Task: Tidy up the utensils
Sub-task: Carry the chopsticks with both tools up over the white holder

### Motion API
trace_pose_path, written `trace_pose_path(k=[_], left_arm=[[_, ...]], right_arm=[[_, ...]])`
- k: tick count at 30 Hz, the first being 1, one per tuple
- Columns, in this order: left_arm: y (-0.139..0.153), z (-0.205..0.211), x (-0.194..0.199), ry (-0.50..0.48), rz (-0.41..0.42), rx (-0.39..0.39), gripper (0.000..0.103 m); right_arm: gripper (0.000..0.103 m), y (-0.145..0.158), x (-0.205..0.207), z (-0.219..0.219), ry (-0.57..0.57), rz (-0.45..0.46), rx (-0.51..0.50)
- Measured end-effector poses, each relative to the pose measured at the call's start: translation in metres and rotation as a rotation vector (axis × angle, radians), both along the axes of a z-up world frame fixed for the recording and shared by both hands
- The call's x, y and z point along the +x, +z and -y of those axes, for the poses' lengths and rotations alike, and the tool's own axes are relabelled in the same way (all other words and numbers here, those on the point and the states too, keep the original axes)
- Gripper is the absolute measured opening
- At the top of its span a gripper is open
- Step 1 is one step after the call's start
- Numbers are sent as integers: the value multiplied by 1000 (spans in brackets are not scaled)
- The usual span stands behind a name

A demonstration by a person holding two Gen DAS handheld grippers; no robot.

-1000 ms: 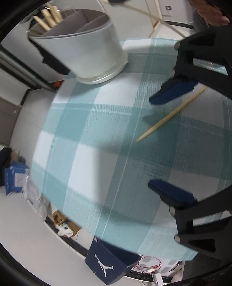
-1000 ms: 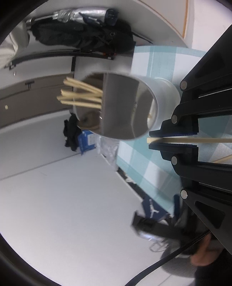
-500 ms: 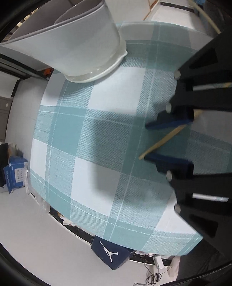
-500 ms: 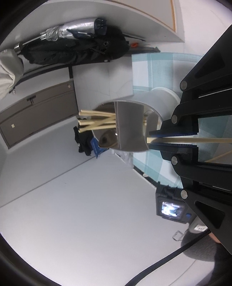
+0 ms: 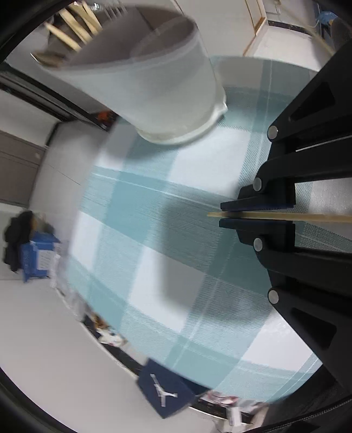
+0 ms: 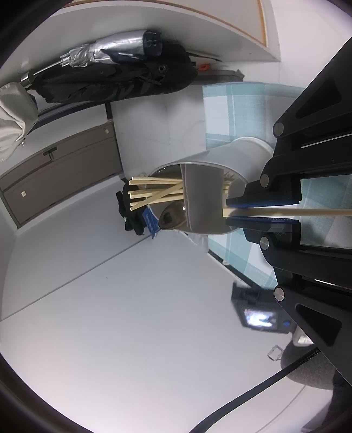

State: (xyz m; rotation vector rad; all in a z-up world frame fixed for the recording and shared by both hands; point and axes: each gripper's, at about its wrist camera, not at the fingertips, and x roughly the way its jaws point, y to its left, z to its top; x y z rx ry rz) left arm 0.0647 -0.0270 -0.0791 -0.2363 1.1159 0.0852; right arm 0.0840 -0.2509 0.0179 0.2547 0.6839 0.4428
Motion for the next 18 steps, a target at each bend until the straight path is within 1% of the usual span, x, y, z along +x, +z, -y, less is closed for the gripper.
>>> trace_pose_path(k=[2,5,10,13,18], left_arm=[[14,1,-6,-15,61,-5,1],[36,5,-19,-42,158,0,1],[57,8,-33,-69,262,-23,1],[64,5,-33,-91,305,-45,1],[69,-1,-30,-118,343,-72,1]], right_arm=[[6,-1,1,1,-4,0,-1],[6,0,0,4,-2,20,40],[6,2,-4,2,-14,47,34],[6,1,-6,-2,-21,53,11],[6,1,-12,-5,-37,61,-8]])
